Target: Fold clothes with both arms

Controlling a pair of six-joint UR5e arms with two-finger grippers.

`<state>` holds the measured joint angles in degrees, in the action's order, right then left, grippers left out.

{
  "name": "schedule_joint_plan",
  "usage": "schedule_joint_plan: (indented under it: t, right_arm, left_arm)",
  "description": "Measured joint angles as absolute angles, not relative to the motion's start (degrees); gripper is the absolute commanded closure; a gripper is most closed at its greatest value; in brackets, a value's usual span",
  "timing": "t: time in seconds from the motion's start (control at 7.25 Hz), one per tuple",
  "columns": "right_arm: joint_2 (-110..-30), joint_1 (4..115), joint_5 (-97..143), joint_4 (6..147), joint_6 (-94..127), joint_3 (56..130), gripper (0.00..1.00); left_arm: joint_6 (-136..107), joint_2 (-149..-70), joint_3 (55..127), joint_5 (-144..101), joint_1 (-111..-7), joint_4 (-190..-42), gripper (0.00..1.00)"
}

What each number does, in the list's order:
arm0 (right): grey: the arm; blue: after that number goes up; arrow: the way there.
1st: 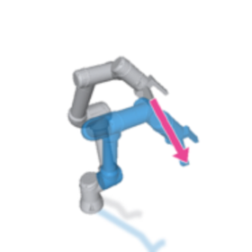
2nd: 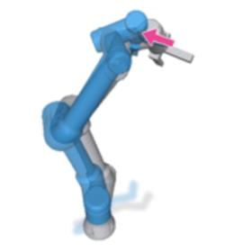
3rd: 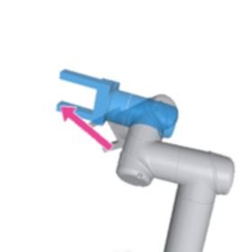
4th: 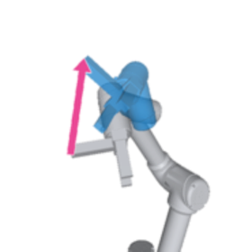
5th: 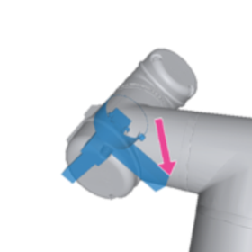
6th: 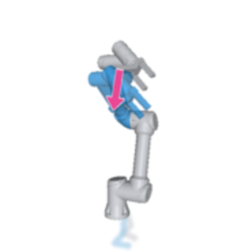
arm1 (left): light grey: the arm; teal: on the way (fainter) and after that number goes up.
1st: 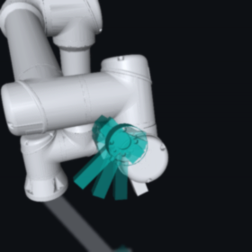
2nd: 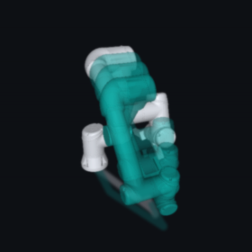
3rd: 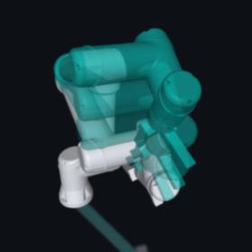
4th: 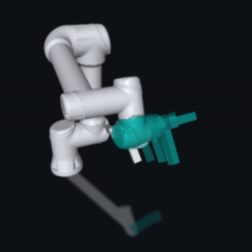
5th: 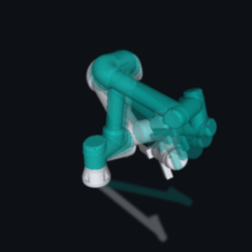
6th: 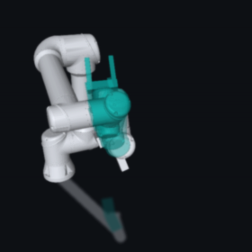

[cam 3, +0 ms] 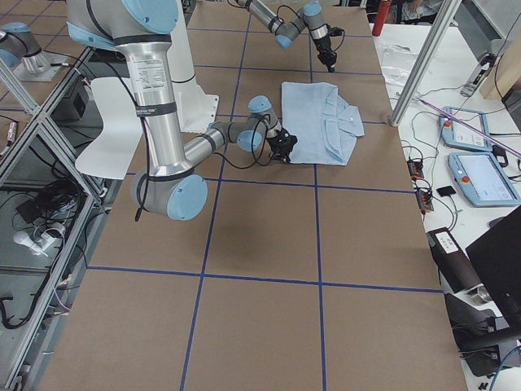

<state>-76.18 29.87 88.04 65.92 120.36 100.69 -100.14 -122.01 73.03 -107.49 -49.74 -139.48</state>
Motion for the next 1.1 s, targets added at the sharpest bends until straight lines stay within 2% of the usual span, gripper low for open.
schedule_joint_plan:
  t: [0.28, 0.41, 0.69, 0.97, 1.1]
  right_arm:
    - [-78.2, 28.8, 88.4, 67.1, 120.6, 105.4, 1.00]
    - [-80.9, 25.3, 88.4, 70.8, 121.0, 111.7, 1.00]
    - [-84.6, 14.3, 88.8, 81.3, 123.4, 123.0, 1.00]
    - [-89.8, 4.3, 93.3, 85.1, 124.4, 128.9, 1.00]
    - [-91.1, 1.2, 97.3, 85.6, 124.6, 130.4, 0.01]
  left_arm:
    - [-100.3, -121.7, 74.0, -107.5, -49.6, -139.5, 0.73]
    - [-100.5, -121.1, 75.9, -107.7, -49.4, -139.3, 0.73]
    - [-101.3, -119.2, 79.8, -108.6, -48.7, -139.0, 0.73]
    - [-103.4, -117.6, 82.3, -111.0, -47.3, -139.1, 0.72]
    - [-104.7, -116.3, 84.4, -111.7, -45.9, -139.0, 0.72]
